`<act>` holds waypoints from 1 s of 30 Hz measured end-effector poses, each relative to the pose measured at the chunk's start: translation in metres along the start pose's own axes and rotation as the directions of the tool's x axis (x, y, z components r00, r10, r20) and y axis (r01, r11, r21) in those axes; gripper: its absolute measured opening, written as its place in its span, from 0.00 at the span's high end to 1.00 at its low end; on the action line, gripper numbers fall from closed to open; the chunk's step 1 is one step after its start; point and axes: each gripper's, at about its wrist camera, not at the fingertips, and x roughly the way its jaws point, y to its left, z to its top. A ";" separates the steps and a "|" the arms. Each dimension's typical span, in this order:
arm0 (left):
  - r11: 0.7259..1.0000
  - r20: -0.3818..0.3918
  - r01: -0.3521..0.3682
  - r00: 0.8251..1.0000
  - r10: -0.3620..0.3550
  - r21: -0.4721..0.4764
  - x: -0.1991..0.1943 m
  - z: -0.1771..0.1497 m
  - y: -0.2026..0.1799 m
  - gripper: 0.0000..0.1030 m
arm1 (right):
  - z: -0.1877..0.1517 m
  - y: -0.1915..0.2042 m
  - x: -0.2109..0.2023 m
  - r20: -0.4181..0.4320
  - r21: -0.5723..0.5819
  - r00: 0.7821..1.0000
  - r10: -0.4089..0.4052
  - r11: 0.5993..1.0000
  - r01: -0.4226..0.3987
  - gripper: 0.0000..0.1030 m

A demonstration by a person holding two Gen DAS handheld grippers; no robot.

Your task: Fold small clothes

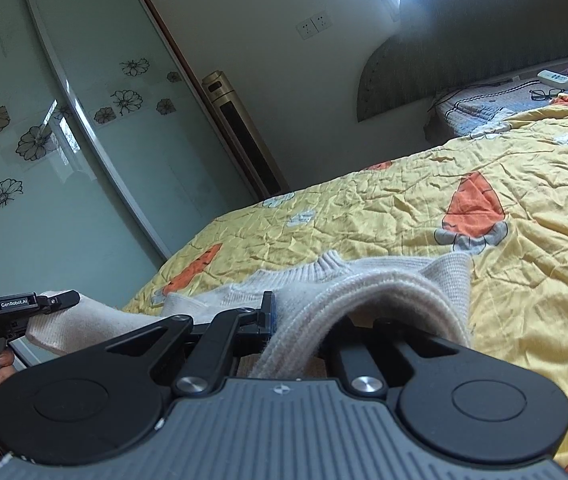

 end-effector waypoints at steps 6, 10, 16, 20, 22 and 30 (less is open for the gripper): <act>1.000 0.004 -0.016 1.000 0.016 0.026 0.018 0.010 -0.007 0.93 | 0.012 -0.005 0.012 0.013 -0.008 1.000 -0.007 1.000 0.007 0.90; 0.998 -0.002 -0.036 0.999 0.036 0.042 0.035 0.014 -0.009 0.93 | 0.019 -0.009 0.025 0.016 -0.009 1.000 -0.009 1.000 0.009 0.90; 0.997 -0.033 -0.066 0.997 0.068 0.043 0.062 0.017 -0.007 0.93 | 0.022 -0.019 0.046 0.011 0.017 1.000 -0.014 1.000 0.014 0.90; 0.995 -0.052 -0.084 0.995 0.087 0.053 0.077 0.018 -0.006 0.93 | 0.023 -0.025 0.058 0.001 0.026 1.000 -0.019 0.999 0.019 0.90; 0.994 -0.059 -0.090 0.994 0.093 0.056 0.083 0.019 -0.006 0.93 | 0.024 -0.027 0.063 -0.005 0.027 1.000 -0.021 0.999 0.021 0.90; 0.992 -0.095 -0.110 0.989 0.117 0.067 0.106 0.019 -0.003 0.93 | 0.026 -0.036 0.080 -0.027 0.029 0.999 -0.030 0.999 0.031 0.90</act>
